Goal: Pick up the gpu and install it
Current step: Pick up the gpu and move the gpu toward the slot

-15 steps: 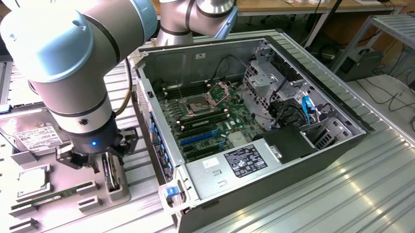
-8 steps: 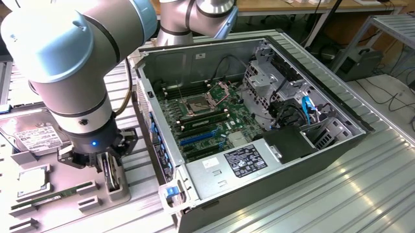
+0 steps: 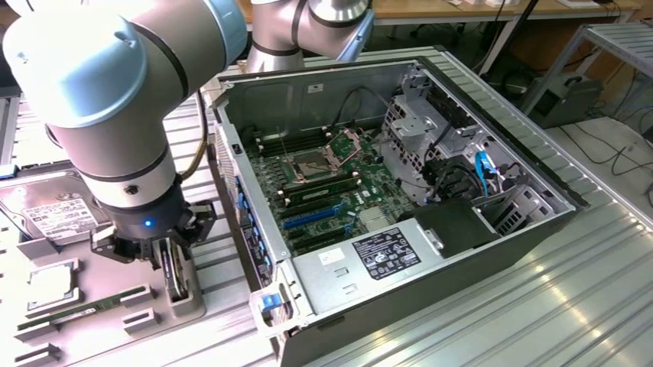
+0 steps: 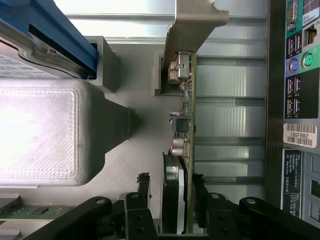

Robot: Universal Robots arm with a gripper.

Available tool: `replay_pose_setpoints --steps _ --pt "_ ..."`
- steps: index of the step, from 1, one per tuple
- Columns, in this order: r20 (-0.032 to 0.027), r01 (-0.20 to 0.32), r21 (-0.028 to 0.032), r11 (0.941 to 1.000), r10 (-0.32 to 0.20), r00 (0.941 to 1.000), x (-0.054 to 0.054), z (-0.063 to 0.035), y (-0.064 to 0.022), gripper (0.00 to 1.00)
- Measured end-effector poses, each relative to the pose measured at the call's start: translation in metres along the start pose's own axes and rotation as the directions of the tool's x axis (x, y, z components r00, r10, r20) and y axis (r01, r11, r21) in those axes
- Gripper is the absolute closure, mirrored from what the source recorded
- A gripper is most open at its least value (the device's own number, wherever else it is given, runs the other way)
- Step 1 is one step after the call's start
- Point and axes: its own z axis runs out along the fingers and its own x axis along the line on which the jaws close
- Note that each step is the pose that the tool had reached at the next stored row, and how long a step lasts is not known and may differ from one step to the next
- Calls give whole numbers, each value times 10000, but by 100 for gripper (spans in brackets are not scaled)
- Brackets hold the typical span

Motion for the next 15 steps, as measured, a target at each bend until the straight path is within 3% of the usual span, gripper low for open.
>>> replay_pose_setpoints --steps 15 --pt "0 0 1 10000 0 10000 0 49 49 55"
